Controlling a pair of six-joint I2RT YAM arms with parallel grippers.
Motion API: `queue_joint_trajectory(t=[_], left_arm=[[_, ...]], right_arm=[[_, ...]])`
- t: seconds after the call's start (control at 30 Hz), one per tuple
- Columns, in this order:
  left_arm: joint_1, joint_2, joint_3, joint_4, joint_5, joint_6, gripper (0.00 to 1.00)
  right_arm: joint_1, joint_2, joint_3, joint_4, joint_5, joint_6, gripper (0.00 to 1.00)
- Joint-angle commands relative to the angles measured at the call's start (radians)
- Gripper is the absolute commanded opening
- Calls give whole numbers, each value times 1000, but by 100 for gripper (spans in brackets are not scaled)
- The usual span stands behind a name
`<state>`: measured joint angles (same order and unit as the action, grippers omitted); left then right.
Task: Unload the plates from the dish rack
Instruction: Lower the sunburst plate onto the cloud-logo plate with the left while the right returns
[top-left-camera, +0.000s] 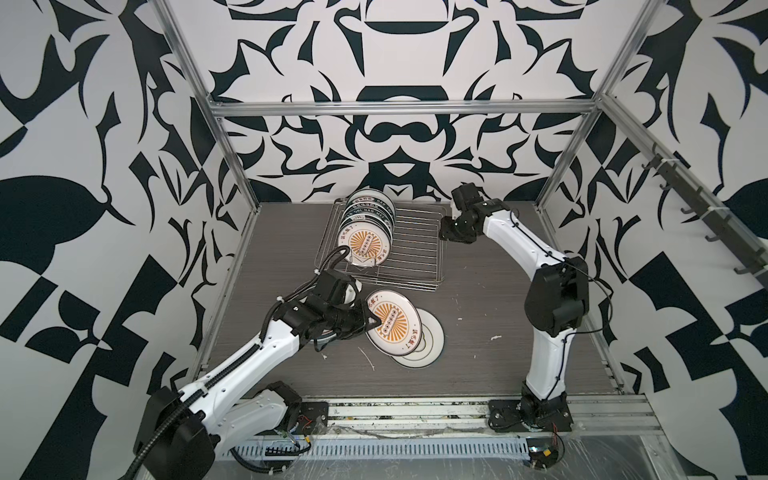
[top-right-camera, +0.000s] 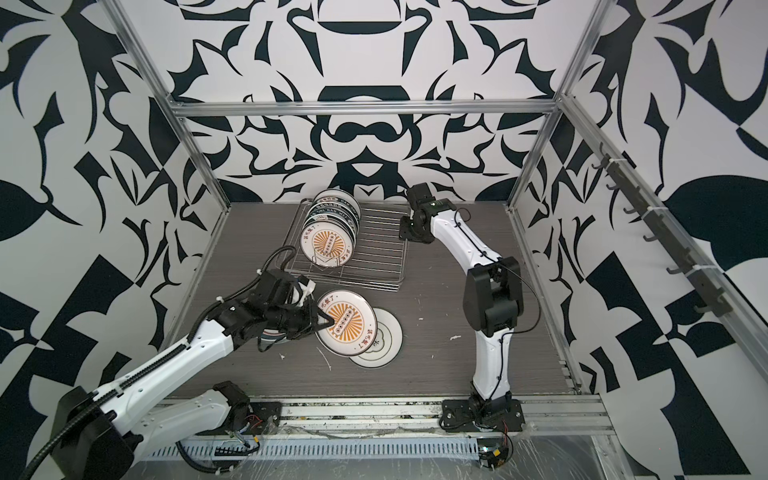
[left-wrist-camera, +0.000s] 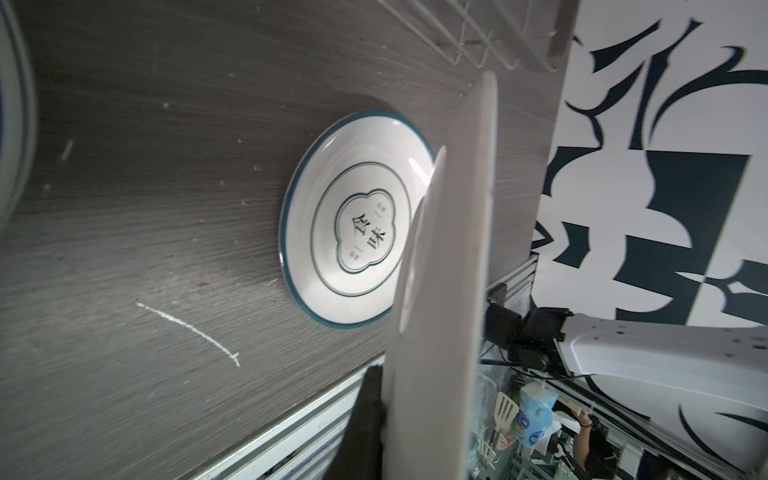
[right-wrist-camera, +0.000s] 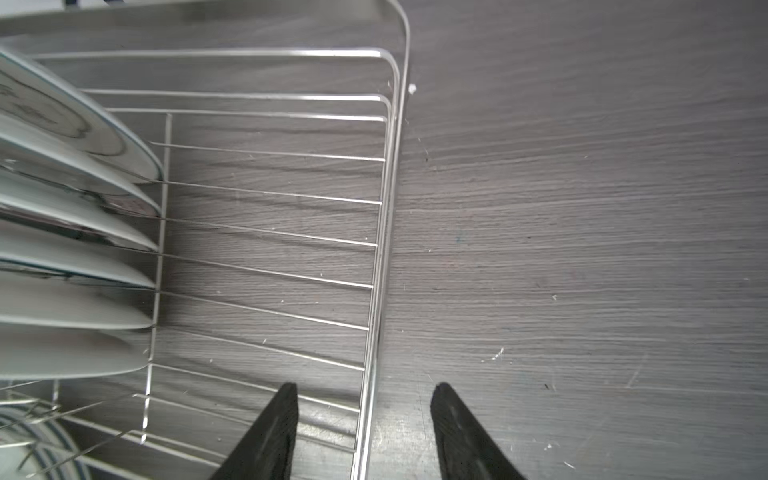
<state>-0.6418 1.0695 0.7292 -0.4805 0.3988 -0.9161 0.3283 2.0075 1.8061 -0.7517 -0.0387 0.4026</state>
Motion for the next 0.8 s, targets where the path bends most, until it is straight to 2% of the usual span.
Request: queue_joint_trajectory(t=[0.0,0.13,0.4,0.43,0.63,0.77], left_arm=[[-17,32,-16,52,-47,-13,0],[-21,85,-27,111,-49,3,0],[-27,197,12,116,-48,30,0],[-28,233,12,121,-48,32,0],[-33,243,13,147,-49,27,0],[-36,275,26,152,-45,30,4]], right_arm=[[0,-5,50,-23,-1,-4,55],[0,37,77,-43,38,-7,54],[-15,152,166,-97,85,-51,51],[-21,159,171,-98,86,-58,51],[-62,176,185,-105,51,-84,51],[-90,181,188,-115,42,-92,50]])
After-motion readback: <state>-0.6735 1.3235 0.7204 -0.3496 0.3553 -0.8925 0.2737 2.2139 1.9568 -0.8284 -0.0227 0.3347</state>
